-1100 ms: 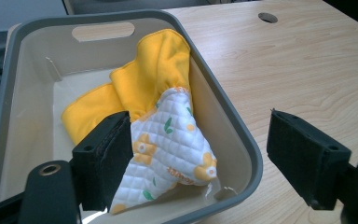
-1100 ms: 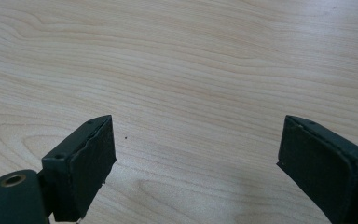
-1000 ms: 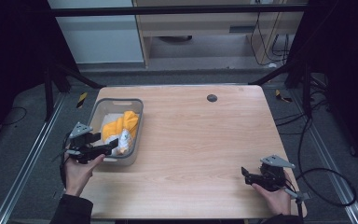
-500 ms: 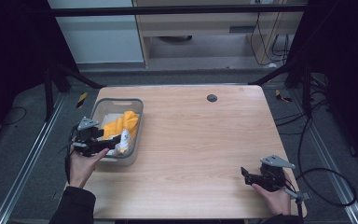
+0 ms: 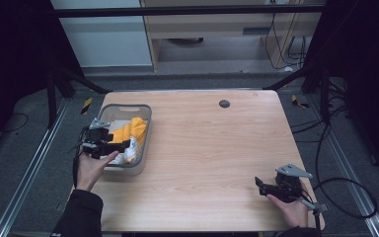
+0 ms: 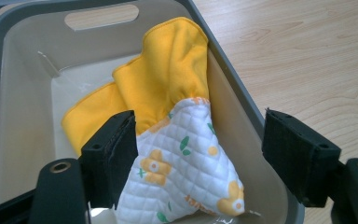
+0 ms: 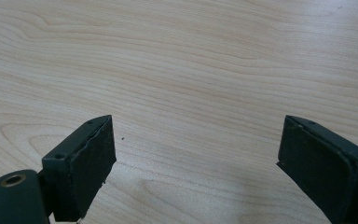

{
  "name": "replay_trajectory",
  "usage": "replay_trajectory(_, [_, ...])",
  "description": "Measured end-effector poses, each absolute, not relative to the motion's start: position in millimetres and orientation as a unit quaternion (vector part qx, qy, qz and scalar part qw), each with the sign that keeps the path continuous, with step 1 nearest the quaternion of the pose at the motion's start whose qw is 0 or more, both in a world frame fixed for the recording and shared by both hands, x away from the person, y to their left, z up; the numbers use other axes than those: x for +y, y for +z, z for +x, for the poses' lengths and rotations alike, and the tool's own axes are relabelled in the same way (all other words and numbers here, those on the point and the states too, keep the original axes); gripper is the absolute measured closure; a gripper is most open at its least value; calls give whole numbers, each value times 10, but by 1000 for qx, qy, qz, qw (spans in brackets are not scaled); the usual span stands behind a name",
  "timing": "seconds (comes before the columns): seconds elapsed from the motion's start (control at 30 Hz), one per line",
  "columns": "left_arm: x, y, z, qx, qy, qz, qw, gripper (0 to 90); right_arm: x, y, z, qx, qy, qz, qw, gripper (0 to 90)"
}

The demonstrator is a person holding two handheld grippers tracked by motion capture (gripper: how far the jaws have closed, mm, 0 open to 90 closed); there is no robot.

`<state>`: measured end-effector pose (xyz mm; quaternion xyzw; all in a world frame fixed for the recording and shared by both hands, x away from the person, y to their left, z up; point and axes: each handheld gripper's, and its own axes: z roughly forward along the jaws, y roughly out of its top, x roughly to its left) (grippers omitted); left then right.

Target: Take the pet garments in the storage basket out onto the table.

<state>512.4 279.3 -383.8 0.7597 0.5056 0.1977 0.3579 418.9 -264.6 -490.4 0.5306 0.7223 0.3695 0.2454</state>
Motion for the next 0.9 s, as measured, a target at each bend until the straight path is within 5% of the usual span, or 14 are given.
replay_trajectory(0.9, [2679, -3911, 5383, 512, 170, 782, 313, 302, -2647, -4910, 4191, 724, 368, 529, 245, 110])
